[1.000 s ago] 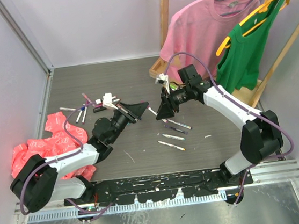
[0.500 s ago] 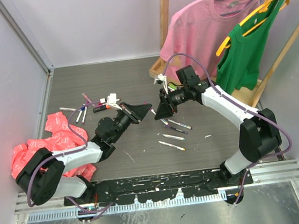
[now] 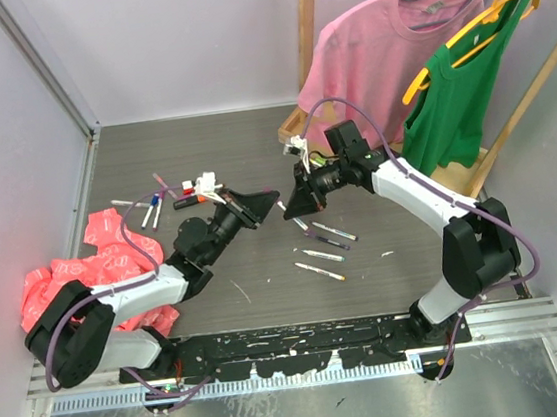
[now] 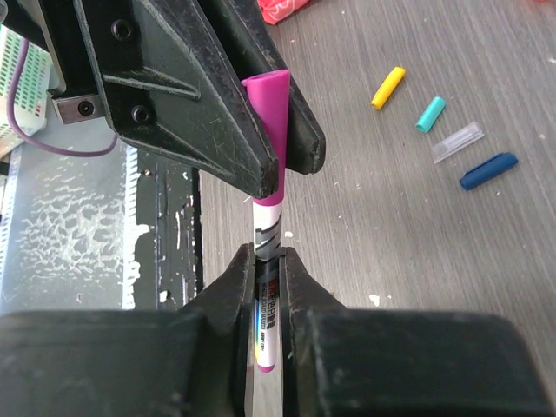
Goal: Open the pen caps
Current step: Open the pen cap from the pen.
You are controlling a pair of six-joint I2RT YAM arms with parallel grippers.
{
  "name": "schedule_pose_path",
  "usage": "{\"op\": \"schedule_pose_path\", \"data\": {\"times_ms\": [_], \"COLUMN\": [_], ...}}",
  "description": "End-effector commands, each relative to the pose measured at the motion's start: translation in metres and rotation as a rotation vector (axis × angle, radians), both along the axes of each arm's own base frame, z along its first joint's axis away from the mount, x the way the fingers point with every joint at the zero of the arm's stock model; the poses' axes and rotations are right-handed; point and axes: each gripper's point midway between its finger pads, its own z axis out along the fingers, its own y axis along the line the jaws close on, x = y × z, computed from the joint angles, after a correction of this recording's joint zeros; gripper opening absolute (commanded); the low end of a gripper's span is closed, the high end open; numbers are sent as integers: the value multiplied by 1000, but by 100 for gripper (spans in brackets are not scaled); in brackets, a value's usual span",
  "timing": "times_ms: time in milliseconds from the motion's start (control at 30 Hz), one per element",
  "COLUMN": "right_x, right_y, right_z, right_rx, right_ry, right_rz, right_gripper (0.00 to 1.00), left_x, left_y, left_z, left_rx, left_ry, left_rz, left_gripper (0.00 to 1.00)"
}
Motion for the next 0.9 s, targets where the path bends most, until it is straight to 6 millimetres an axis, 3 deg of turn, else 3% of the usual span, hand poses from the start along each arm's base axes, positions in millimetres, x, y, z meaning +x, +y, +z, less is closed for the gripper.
{"op": "schedule_pose_path", "data": {"times_ms": [0,267,467,600,867], "right_x": [-6,-6,-2,8,61], "right_y": [1,3,0,-8,-64], "right_z": [-6,-16,-16,-21,-61], "right_rx": [-28,-60,-83,-149,-514], "right_ry": [34,40,8,-62,-273], "right_rz": [18,26,16,-21,-256], "right_gripper": [1,1,1,1,1], "left_x": [23,50,52,47,34], "left_y": [49,100,123,127,107], "left_z": [114,160,166,146,62], "left_rx": [-203,-310,-303,-259,-97], "left_ry": [-248,-287,-276,-232,-22], "left_rz": [187,325,375,372,247], "left_gripper": [0,0,0,0,0]}}
